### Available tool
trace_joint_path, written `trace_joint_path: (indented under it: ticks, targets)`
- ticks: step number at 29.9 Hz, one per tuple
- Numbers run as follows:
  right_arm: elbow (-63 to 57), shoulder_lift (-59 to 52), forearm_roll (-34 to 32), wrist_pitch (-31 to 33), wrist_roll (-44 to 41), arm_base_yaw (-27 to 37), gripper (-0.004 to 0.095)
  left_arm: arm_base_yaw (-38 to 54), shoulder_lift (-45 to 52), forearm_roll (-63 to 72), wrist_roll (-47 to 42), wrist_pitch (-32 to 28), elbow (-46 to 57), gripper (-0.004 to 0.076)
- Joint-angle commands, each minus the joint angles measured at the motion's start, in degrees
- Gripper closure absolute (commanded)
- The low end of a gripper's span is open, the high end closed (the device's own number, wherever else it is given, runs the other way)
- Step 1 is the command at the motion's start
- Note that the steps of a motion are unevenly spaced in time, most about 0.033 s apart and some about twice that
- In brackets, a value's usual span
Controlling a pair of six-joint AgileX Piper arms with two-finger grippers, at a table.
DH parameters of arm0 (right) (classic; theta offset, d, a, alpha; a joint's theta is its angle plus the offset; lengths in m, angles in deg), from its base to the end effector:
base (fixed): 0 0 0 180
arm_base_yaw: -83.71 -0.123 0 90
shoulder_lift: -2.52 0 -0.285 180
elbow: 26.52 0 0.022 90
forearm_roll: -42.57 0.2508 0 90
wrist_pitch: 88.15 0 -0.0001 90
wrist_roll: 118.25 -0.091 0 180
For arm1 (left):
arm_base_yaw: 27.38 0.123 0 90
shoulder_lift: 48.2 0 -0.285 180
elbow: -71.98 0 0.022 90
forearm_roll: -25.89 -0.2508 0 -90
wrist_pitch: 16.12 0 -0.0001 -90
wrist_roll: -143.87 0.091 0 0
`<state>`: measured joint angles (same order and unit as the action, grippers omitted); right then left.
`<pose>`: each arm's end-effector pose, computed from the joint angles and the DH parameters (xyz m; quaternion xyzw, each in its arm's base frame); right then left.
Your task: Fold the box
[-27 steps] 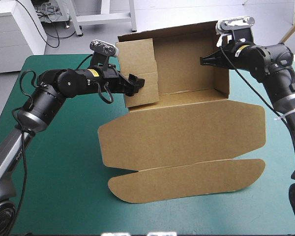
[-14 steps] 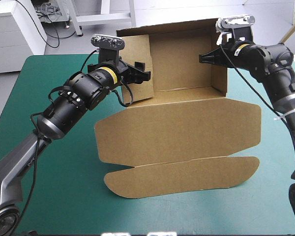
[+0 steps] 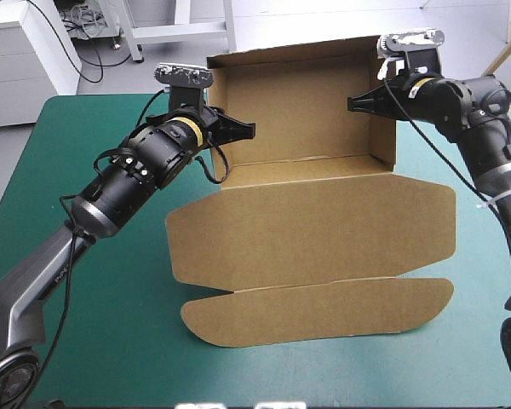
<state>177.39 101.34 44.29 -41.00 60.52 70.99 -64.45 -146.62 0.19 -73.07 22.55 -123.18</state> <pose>0.3480 0.0806 0.4428 -0.0840 0.8707 0.0733 0.4789 0.3059 -0.2002 0.4136 0.0853 0.8523 -0.1205 0.5017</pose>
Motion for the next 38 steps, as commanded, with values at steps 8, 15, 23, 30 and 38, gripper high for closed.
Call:
trace_joint_path:
  ticks: [8,15,23,30,38]
  targets:
    - [1.73,-2.62,3.83,-2.14,-0.21,-0.37,0.0912,-0.67,2.24,-0.38,5.08,-2.32,-2.1,0.0714]
    - [1.73,-2.62,3.57,2.88,0.33,-0.37,0.0912,0.12,2.06,-0.66,9.75,2.33,-2.1,0.0713]
    - [1.73,-1.92,4.01,9.05,1.8,-0.37,0.0912,5.4,0.56,5.95,16.4,8.18,-2.1,0.0713]
    - [1.73,2.44,6.53,14.53,1.8,-0.37,0.0912,8.57,-3.13,14.68,26.29,14.35,-2.1,0.0714]
    - [1.73,8.93,8.07,17.75,2.74,-0.77,0.0912,8.57,-8.63,15.56,28.23,17.12,-2.1,0.0714]
